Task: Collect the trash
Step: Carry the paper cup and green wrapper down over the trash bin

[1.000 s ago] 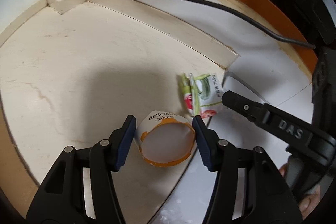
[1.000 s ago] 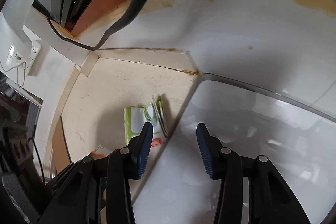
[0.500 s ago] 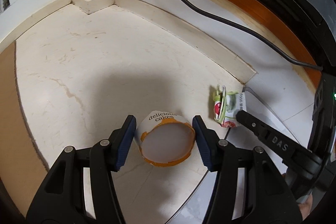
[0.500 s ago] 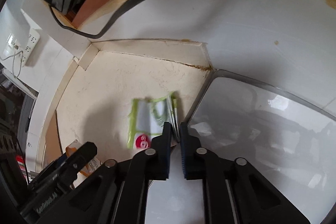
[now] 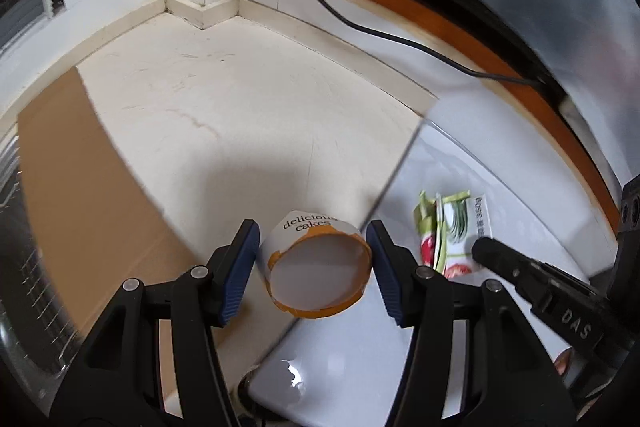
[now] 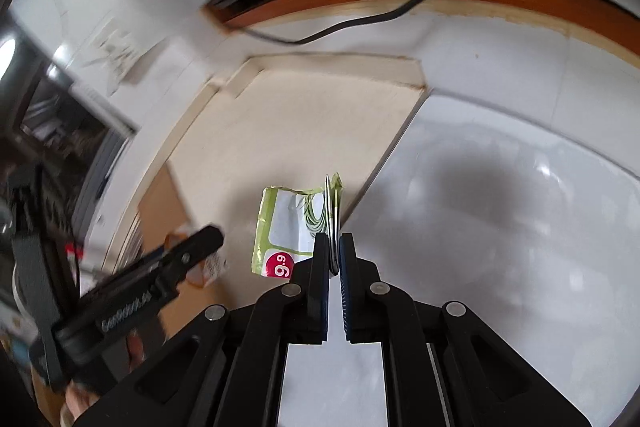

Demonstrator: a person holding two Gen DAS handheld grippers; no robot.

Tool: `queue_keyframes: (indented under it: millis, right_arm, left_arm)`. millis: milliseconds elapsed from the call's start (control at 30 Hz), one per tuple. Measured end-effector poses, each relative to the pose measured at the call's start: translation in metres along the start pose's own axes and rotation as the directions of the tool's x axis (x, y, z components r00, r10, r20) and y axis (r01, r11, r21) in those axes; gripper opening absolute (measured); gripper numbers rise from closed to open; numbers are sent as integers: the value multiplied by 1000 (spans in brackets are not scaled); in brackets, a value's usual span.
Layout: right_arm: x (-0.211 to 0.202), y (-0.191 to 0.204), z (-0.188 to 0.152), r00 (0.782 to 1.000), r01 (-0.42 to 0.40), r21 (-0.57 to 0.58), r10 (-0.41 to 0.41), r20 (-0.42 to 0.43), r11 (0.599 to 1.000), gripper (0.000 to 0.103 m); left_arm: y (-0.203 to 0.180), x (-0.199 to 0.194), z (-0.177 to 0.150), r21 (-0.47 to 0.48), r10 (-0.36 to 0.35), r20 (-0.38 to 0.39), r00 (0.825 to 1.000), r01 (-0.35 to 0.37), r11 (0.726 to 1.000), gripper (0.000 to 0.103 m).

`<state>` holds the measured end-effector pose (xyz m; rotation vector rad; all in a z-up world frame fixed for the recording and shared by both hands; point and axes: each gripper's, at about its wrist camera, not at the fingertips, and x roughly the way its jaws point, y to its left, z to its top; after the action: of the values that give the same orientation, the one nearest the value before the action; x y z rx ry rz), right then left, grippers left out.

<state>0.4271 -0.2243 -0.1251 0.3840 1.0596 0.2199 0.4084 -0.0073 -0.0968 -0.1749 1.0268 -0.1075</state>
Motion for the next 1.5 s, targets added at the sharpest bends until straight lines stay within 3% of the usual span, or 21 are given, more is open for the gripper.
queue_keyframes:
  millis: [267, 433, 567, 733, 967, 1200, 1333, 1500]
  right_arm:
    - [-73, 41, -97, 998, -59, -102, 56, -31, 993, 6]
    - [-112, 55, -165, 996, -79, -150, 72, -54, 985, 6]
    - [-138, 64, -222, 996, -85, -209, 76, -52, 974, 6]
    - [-152, 67, -292, 999, -37, -301, 30, -26, 953, 6]
    - [-122, 47, -377, 996, 13, -350, -42, -77, 937, 6]
    - [-62, 2, -441, 976, 18, -287, -79, -202, 958, 6]
    - [-13, -28, -464, 953, 20, -229, -87, -289, 973, 6]
    - [44, -57, -481, 918, 25, -148, -81, -388, 989, 6]
  left_arm:
    - [-2, -84, -72, 66, -29, 0, 1000, 29, 997, 53]
    - [2, -132, -134, 85, -48, 2, 999, 48, 995, 53]
    - [1, -155, -182, 115, -28, 1, 1000, 27, 993, 53]
    - [-2, -166, -250, 159, -15, -2, 1000, 15, 987, 53]
    - [-1, -137, -336, 167, -17, -85, 996, 32, 985, 53]
    - [12, -83, -414, 180, -26, -181, 983, 59, 982, 53]
    - [23, -42, -451, 191, -1, -210, 978, 42, 981, 53]
    - [42, 5, -480, 131, -4, -290, 957, 44, 990, 53]
